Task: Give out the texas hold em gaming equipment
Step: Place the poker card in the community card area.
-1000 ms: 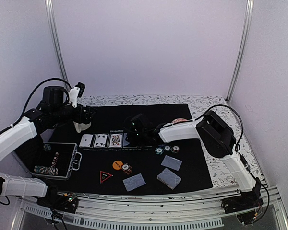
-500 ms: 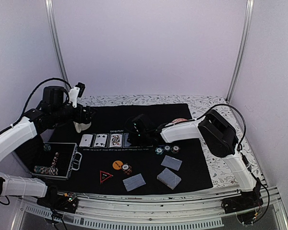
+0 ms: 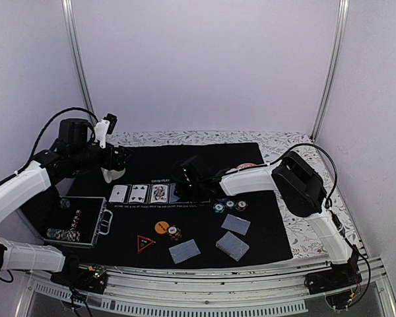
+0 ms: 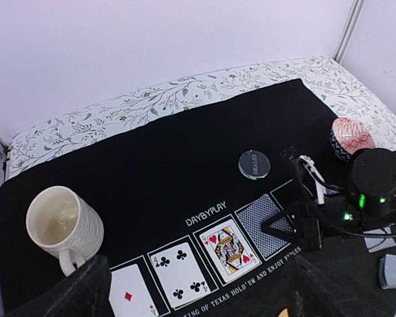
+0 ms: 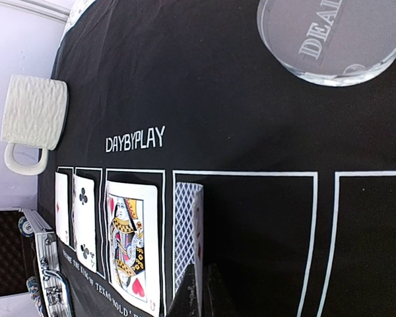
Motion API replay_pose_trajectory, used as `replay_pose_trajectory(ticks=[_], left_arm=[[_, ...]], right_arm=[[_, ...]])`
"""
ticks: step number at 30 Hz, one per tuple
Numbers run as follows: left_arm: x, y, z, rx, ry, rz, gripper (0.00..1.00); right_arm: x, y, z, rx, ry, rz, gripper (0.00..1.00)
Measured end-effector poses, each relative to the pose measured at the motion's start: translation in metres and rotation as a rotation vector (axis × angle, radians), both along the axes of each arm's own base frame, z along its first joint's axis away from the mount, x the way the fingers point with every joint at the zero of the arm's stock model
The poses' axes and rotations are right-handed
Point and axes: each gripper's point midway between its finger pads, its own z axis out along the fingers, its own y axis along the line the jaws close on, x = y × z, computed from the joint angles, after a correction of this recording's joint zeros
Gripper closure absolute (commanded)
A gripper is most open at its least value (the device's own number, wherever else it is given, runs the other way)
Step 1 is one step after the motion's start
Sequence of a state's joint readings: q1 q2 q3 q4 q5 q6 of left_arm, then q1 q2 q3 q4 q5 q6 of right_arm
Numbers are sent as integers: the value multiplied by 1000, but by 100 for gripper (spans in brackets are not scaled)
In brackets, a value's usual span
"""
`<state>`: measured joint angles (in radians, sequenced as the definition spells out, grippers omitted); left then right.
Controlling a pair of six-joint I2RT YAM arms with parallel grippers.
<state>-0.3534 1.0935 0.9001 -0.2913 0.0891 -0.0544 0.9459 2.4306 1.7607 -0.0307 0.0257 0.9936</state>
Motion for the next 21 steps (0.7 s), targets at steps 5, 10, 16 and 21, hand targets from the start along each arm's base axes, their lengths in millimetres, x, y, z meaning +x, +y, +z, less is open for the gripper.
replay_pose_trajectory(ticks=[5,10,16,21], left_arm=[[0,0,0,0,0,0,7],[0,0,0,0,0,-1,7],[0,0,0,-1,0,-3,7],[0,-1,0,-1,0,-3,7]], right_arm=[[-1,0,-1,-1,3,1,87],[0,3,4,15,-5,2,67],[2,-2,9,3,-23,-12,53],[2,-9,14,-27,-37,-19,43]])
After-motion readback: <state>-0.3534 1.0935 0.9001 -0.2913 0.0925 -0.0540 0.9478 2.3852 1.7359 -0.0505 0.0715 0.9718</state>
